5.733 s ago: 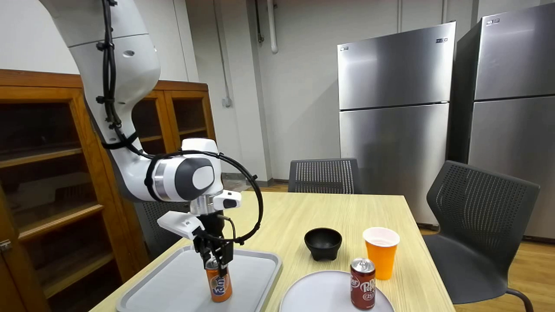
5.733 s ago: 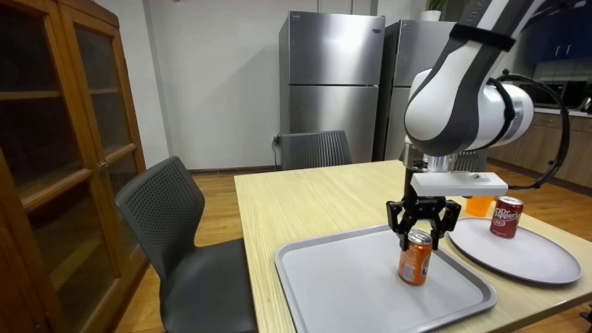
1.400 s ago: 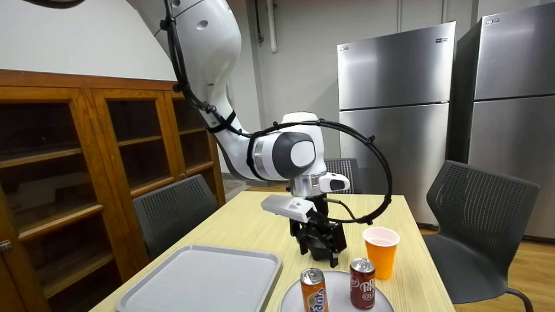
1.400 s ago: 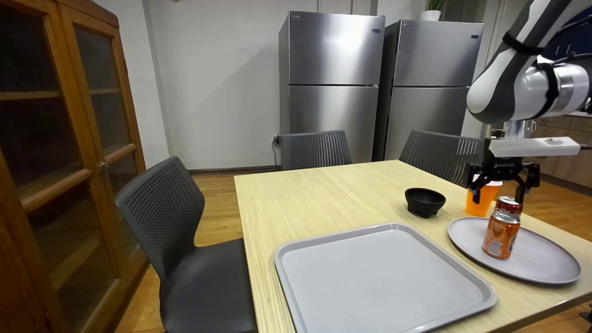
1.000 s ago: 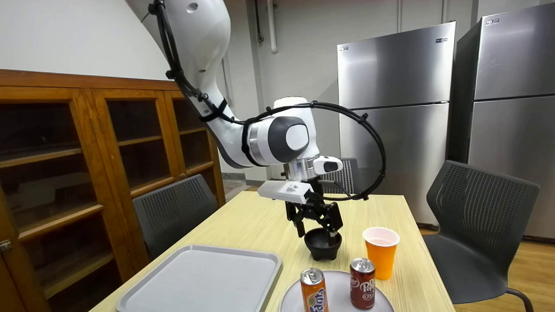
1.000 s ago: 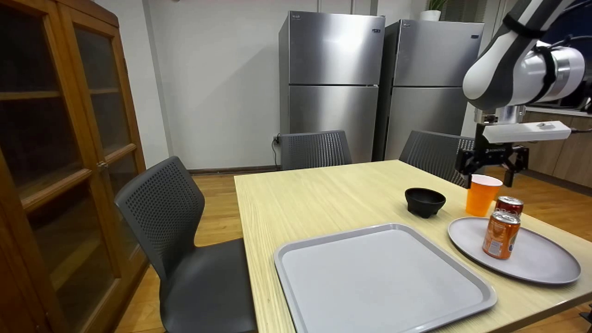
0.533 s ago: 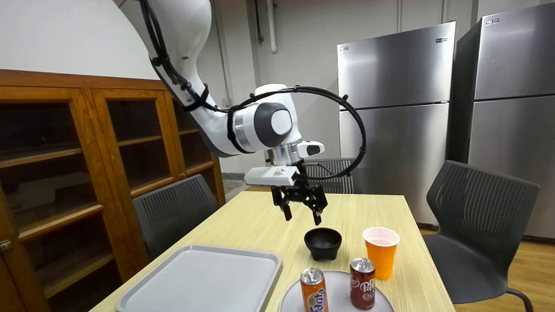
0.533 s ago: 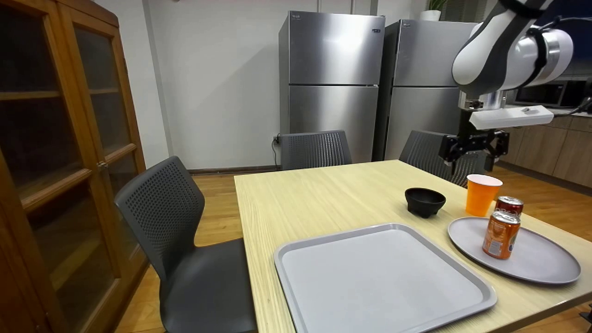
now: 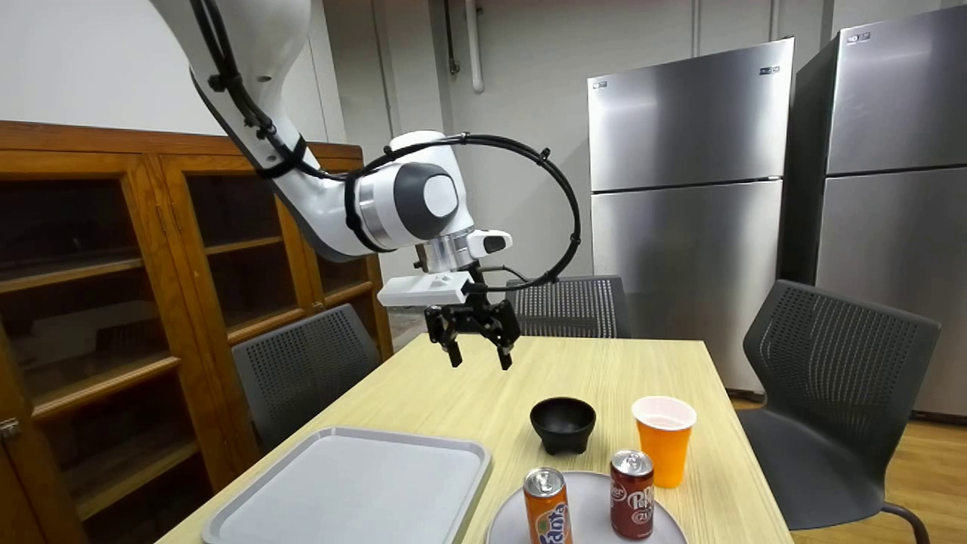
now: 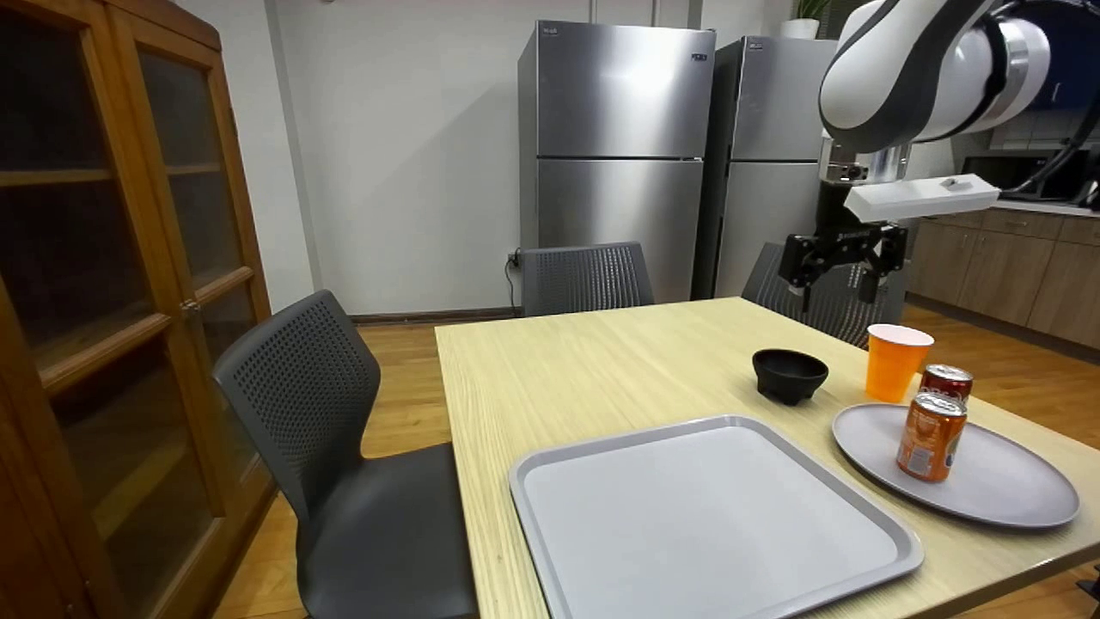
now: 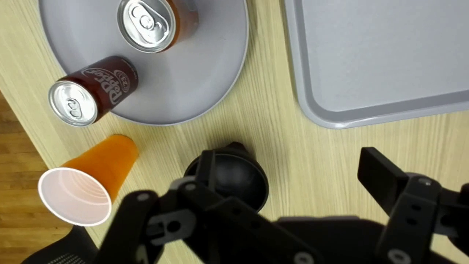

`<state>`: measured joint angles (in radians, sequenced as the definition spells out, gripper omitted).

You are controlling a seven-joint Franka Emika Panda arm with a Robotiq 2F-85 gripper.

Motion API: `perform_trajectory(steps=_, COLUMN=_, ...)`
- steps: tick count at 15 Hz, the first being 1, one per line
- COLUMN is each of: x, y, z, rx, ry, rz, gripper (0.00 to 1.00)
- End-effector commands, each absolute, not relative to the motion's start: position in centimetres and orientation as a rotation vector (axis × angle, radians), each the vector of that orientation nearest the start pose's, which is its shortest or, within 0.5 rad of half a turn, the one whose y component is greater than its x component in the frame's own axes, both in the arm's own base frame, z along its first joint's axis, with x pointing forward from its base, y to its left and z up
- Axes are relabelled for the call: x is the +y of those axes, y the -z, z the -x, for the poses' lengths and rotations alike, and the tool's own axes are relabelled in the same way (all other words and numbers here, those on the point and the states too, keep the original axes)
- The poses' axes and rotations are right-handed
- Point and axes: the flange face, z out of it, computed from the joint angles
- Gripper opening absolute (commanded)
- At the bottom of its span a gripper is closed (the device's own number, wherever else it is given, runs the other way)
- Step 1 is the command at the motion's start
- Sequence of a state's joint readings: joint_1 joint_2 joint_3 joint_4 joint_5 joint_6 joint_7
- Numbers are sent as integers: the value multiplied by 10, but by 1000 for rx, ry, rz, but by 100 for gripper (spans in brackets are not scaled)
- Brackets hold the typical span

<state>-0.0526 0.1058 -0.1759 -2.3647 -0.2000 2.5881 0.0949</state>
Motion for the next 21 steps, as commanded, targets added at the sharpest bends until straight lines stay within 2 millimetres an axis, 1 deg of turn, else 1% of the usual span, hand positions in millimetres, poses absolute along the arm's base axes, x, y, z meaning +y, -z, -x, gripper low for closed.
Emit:
perform_trajectory(steps=1, x=-85, y=-310, z=-494, rx=201, ry=205, rz=3279, gripper=100)
perform_trajectory(steps=4, x=-65, y=-313, z=-491, rx=134, ry=202, rz=3302, gripper=100)
perform_trajectory(steps=5, x=-78, y=-305, z=-501, rx=150, ry=209, rz=3281, gripper=100)
perform_trajectory(steps=6, x=-73, y=-305, z=-500, rx=135, ry=210, rz=3285, gripper=100)
perform_trajectory(steps=8, x=-68, y=-305, z=-499, rx=121, ry=210, rz=3286, gripper=100)
perform_trajectory(steps=21, x=-68, y=-305, z=-498, rx=121, ry=207, rz=3286, gripper=100)
